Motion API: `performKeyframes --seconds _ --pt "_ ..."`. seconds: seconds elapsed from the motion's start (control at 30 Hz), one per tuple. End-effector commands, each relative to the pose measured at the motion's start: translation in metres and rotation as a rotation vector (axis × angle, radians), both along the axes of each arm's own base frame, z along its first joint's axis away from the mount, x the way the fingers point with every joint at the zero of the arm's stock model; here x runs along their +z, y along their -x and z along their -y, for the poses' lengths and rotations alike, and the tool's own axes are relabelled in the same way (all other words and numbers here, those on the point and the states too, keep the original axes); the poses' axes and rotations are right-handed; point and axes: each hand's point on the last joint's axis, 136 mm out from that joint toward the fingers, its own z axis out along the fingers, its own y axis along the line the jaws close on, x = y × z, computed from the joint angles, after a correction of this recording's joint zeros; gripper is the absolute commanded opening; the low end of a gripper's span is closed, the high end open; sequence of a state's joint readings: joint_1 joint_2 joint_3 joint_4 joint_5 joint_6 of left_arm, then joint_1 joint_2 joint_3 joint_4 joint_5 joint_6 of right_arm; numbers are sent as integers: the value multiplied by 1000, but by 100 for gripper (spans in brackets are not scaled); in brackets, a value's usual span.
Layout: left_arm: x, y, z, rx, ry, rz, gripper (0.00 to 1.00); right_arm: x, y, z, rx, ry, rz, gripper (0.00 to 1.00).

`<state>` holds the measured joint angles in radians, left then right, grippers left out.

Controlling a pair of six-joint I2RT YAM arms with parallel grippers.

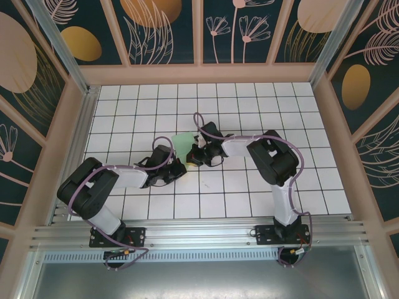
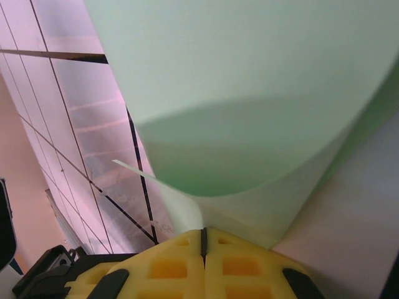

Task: Fold a paper plane with a square sheet of paper (pick it up from the middle)
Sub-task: Third fold the triangle at the center of the table.

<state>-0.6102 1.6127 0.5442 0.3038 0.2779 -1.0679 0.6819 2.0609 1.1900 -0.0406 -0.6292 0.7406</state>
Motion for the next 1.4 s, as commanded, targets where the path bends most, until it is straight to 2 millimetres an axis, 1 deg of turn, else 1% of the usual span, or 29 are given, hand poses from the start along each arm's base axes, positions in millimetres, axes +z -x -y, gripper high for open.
performKeyframes --seconds 0.0,0.1,0.17,0.23,0.3,0.4,0.57,0.63,0.73,0.83,0.93,1.0,1.17,1.23,1.37 --pt "-46 33 -38 43 -172 -150 0 -13 -22 13 17 35 91 2" --pt "-47 37 -38 42 -166 -156 0 -9 -31 15 50 34 152 2" --pt "-42 33 -35 35 -155 -139 0 -11 -33 17 56 48 152 2" --pt "-29 25 -28 27 -122 -103 0 -14 -29 17 66 50 138 2" --pt "-12 16 -19 22 -80 -57 0 -15 -22 16 70 55 125 2" --pt "8 6 -9 8 -34 -4 0 -16 -18 17 58 52 116 2" --pt "36 -11 4 1 25 78 9 -16 -15 13 45 53 96 2" --pt "40 -17 6 8 28 98 11 -15 -12 11 43 52 89 2" --pt "36 -26 6 27 6 106 11 -14 -7 7 45 43 76 2" --pt "19 -27 3 35 -42 65 11 -15 -4 5 43 40 67 2" --pt "1 -21 -2 37 -87 14 9 -14 -4 3 41 35 60 2" --pt "-10 -15 -10 39 -132 -18 8 -14 -5 3 38 36 59 2" --pt "-23 -7 -25 50 -210 -51 6 -13 -9 3 49 39 75 2" --pt "-27 -2 -28 49 -222 -67 4 -14 -13 6 52 42 86 2" --pt "-37 10 -34 33 -233 -99 3 -9 -34 12 60 32 146 2"
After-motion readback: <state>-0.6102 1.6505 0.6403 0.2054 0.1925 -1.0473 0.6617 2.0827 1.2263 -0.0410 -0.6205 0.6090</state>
